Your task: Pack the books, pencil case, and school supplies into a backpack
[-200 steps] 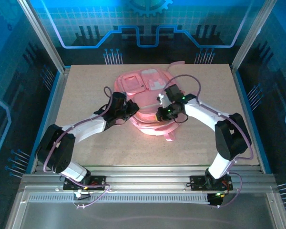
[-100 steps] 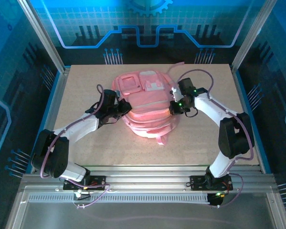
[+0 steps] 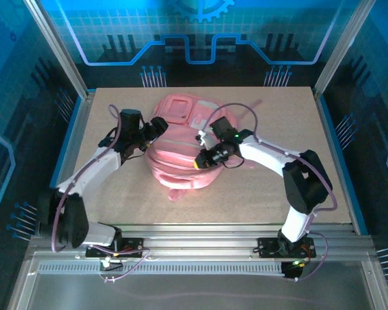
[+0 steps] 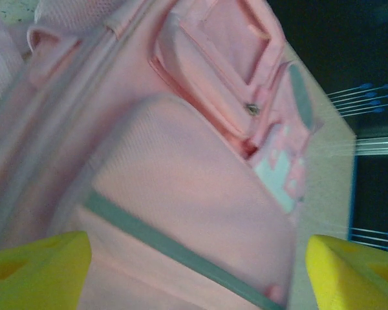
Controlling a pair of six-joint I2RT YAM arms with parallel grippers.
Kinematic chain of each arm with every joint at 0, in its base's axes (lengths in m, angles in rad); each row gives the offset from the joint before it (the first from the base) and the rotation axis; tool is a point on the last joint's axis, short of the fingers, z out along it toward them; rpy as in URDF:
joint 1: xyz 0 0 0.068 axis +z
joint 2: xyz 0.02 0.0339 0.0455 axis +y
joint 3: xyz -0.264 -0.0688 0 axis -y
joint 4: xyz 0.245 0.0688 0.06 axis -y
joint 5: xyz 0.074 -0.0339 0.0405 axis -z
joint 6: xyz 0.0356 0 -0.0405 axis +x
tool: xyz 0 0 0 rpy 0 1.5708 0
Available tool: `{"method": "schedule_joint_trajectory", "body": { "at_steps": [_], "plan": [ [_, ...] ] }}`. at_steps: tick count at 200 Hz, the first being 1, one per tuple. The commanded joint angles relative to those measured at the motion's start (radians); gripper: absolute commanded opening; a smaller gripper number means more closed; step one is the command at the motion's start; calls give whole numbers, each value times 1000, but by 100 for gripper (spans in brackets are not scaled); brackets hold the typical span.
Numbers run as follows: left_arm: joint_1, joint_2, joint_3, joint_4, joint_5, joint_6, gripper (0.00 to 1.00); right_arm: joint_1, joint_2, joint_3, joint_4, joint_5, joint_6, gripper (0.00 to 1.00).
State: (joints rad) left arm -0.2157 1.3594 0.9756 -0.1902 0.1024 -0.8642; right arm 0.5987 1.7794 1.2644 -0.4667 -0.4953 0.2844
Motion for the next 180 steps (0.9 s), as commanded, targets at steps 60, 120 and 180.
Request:
{"method": "schedule_joint_trajectory", "body": {
  "at_steps": [60,120,180],
  "plan": [
    [-173,12,-250,202,-38,-336,76,85,5,41,148,-61,74,0],
    [-174,108,-231,311,-36,-313,0,89,-34,-11,-85,144,-115,0],
    [-174,43,-230,224,-49,-235,0,-70,-6,51,-308,493,-242,0]
  ]
}}
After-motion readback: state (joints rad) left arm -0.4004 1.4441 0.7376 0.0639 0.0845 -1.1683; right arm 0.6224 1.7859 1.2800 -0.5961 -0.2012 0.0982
